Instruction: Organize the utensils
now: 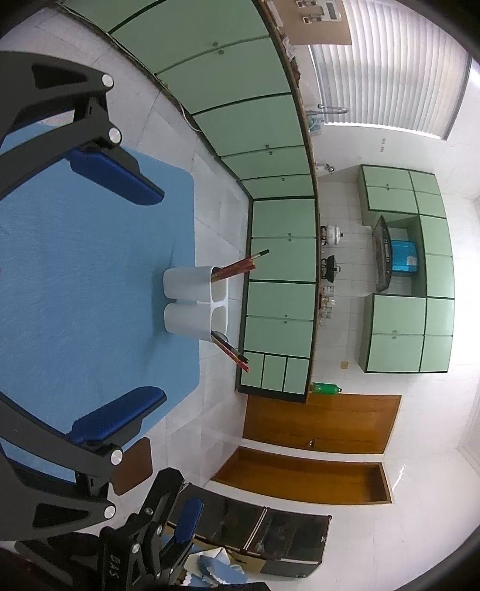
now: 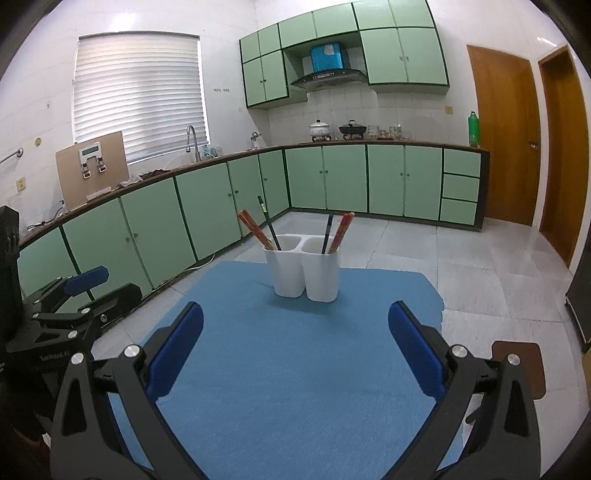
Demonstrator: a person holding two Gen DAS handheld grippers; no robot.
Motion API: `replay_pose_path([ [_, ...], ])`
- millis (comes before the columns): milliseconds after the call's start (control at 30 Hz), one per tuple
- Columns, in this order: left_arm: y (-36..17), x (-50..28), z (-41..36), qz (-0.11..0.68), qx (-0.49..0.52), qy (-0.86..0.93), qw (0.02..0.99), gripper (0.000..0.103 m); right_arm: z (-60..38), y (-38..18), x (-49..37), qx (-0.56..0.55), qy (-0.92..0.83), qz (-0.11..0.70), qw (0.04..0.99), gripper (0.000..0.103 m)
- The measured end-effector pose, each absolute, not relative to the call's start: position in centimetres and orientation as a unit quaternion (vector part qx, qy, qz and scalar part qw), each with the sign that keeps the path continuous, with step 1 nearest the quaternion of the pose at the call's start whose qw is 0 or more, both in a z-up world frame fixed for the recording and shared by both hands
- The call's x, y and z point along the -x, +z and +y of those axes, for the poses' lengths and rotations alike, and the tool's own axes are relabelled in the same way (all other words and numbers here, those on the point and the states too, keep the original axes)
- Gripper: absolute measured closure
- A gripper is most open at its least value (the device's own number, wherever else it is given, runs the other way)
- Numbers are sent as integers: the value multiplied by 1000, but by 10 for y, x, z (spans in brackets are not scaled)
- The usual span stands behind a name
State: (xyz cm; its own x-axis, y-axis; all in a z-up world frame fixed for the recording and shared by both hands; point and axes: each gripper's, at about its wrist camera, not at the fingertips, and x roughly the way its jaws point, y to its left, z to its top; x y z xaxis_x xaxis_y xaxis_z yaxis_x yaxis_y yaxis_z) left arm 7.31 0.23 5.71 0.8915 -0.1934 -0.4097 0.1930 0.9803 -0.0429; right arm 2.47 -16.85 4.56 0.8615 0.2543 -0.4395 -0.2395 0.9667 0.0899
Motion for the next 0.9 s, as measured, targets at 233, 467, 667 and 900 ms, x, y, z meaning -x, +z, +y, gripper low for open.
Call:
replay_pose_path([
  [233, 59, -62, 2, 203, -1, -99, 974, 6, -165, 47, -13, -14, 134, 225, 965, 6],
  [467, 59, -54, 3, 196, -1, -97, 976, 6, -159, 48, -8, -8, 138, 224, 965, 6],
  [667, 60, -50, 3, 196, 0, -95, 976, 6, -158, 47, -8, -9, 139, 225, 964, 6],
  [900, 61, -50, 4, 195, 1, -94, 976, 6, -157, 47, -8, -9, 139, 224, 964, 6],
])
